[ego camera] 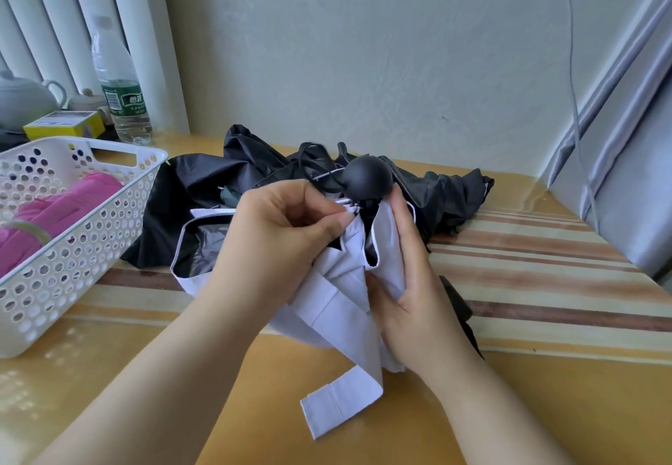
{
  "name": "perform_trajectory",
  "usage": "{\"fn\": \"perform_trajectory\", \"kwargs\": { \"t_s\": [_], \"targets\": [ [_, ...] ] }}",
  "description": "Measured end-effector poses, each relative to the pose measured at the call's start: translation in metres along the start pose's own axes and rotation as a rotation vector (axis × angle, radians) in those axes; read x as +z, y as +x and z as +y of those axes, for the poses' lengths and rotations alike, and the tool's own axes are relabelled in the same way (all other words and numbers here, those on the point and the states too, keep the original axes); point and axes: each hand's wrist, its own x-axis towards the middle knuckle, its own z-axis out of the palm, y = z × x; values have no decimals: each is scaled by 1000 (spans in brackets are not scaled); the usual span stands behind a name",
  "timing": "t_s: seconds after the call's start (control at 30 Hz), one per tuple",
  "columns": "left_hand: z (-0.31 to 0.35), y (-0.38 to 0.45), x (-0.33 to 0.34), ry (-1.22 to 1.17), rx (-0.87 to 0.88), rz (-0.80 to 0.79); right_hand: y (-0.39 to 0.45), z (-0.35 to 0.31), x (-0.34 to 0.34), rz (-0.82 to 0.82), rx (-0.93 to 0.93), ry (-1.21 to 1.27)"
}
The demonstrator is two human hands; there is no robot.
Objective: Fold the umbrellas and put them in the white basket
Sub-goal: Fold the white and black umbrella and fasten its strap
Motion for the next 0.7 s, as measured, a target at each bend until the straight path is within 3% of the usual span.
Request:
{"fn": "perform_trajectory", "kwargs": {
  "t_s": [0.23, 0.47, 0.6, 0.7],
  "targets": [
    [2, -6, 12, 309, 119, 81, -1, 2, 4, -89, 52, -6],
    [1, 0, -2, 188, 68, -146, 5, -3, -1, -16, 36, -7],
    [-4, -1, 2, 190, 134, -131, 4, -4, 1, 29, -8, -16],
    [-5, -3, 4, 174, 137, -157, 6, -5, 3, 90, 72, 23]
  ]
}}
